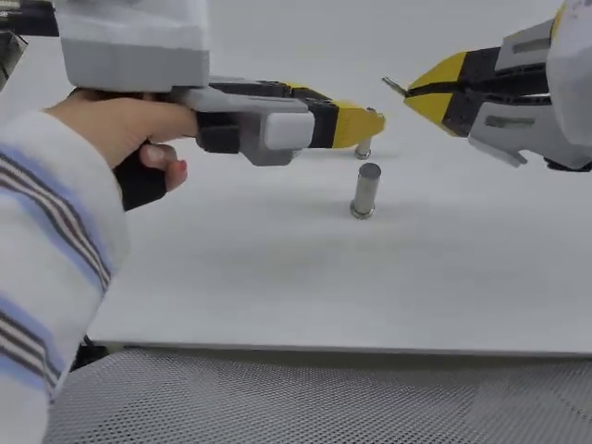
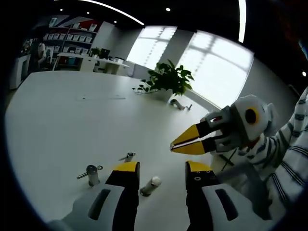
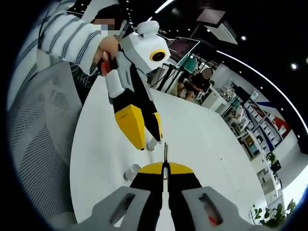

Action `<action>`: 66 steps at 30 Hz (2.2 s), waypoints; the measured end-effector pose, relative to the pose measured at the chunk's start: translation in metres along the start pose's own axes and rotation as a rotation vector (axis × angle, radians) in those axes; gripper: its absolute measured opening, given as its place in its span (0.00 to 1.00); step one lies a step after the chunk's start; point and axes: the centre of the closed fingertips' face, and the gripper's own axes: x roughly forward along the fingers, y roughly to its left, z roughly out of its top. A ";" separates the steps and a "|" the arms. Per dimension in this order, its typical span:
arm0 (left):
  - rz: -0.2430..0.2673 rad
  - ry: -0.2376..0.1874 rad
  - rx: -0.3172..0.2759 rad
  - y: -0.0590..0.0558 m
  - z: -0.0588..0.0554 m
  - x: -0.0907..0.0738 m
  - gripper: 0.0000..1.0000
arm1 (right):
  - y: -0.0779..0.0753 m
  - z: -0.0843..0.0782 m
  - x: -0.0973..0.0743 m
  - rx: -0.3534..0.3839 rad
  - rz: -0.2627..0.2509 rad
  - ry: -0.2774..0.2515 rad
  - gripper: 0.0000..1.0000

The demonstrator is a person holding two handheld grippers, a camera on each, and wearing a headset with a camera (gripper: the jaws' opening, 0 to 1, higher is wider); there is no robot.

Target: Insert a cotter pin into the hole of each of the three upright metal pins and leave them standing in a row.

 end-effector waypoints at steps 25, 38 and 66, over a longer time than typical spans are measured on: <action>-0.037 0.047 -0.003 0.006 -0.012 0.006 0.04 | 0.026 0.014 0.008 -0.033 0.044 0.009 0.00; -0.046 0.053 -0.026 0.003 -0.017 0.002 0.00 | 0.034 0.014 0.012 -0.048 0.061 0.007 0.00; -0.074 0.077 0.157 -0.009 -0.021 -0.014 0.00 | 0.051 -0.001 0.008 0.226 0.210 -0.027 0.17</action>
